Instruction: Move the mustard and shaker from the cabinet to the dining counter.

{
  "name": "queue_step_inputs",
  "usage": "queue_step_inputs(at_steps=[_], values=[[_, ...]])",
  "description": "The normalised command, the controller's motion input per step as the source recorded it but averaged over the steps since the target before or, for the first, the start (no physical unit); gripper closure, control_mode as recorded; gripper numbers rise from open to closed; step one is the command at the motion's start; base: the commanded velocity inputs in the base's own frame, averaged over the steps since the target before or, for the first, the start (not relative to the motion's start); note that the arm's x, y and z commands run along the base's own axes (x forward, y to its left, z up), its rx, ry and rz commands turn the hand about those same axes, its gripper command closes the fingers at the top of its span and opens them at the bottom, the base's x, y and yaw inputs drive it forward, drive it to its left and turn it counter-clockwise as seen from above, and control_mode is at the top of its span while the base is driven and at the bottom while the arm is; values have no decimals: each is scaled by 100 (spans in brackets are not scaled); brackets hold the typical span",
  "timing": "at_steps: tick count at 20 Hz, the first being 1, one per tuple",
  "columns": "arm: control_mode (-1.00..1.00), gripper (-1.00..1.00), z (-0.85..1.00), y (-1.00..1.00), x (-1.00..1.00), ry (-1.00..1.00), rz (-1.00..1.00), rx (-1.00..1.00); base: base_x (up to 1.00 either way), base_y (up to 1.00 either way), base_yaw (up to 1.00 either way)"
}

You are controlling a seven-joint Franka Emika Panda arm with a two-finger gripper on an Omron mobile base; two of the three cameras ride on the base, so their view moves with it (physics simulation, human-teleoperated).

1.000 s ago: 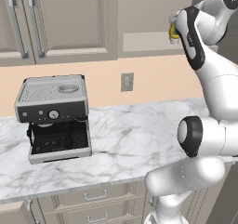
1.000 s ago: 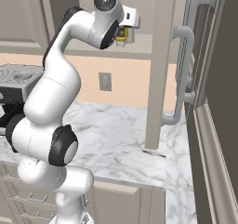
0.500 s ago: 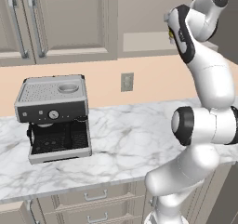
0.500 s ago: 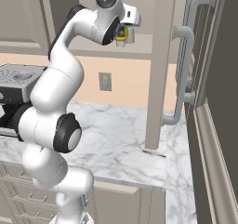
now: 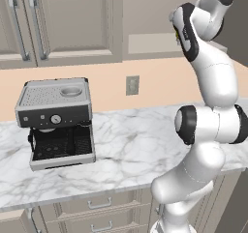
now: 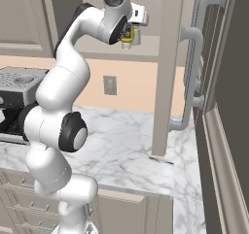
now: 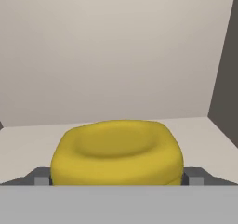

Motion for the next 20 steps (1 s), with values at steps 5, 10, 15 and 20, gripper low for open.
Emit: queue_step_inputs(at_steps=[5,10,15,20], values=[[-100,100,0,0,1,1,0,0,0,0,0],[-100,100,0,0,-7,0,0,0,0,0,0],[-100,100,-1,0,-36,-9,0,0,0,0,0],[-100,100,-6,2,-51,-10,0,0,0,0,0]])
